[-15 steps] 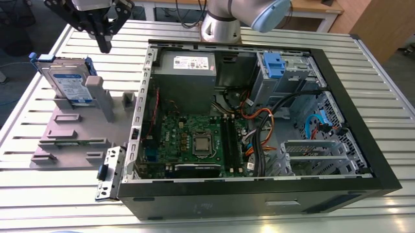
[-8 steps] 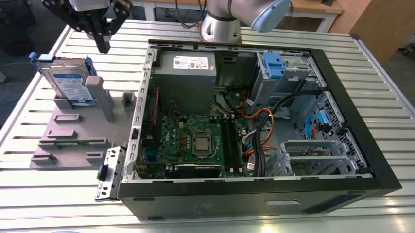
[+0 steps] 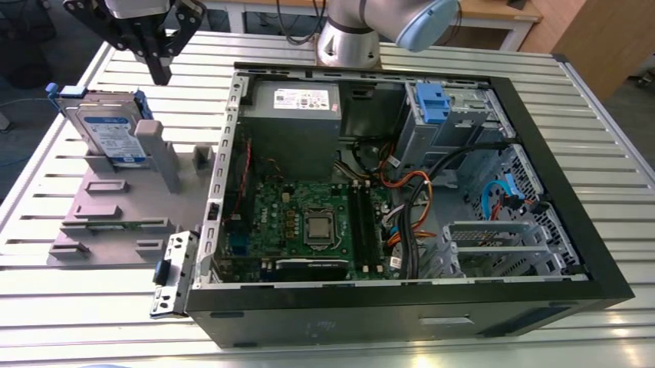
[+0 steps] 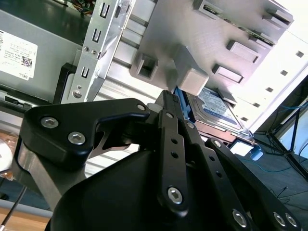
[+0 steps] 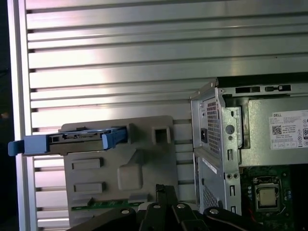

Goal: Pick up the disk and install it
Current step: 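Reach for the disk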

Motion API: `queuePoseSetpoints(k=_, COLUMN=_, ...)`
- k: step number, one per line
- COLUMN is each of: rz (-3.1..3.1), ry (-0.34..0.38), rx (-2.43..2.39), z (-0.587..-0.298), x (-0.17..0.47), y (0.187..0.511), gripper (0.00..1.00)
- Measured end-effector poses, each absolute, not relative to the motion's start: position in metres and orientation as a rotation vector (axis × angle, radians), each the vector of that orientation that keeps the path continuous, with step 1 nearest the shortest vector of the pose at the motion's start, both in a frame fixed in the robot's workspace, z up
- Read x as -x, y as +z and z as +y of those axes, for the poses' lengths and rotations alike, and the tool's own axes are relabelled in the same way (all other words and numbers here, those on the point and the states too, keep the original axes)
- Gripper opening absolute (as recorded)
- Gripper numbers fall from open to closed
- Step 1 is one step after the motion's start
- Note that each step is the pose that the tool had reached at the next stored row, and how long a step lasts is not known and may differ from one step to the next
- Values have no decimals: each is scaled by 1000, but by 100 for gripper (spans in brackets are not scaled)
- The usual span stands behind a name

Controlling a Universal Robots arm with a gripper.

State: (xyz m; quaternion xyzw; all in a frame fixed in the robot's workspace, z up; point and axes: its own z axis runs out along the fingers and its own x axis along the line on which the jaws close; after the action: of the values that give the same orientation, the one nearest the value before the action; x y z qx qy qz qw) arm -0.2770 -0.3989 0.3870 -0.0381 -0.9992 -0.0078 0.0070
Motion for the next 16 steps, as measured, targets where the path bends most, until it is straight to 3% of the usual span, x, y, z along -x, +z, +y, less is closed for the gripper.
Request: queuePoseSetpoints(k=16, rz=-3126, ry=-15, rx=119, z=-399, x=282, y=385, gripper=11)
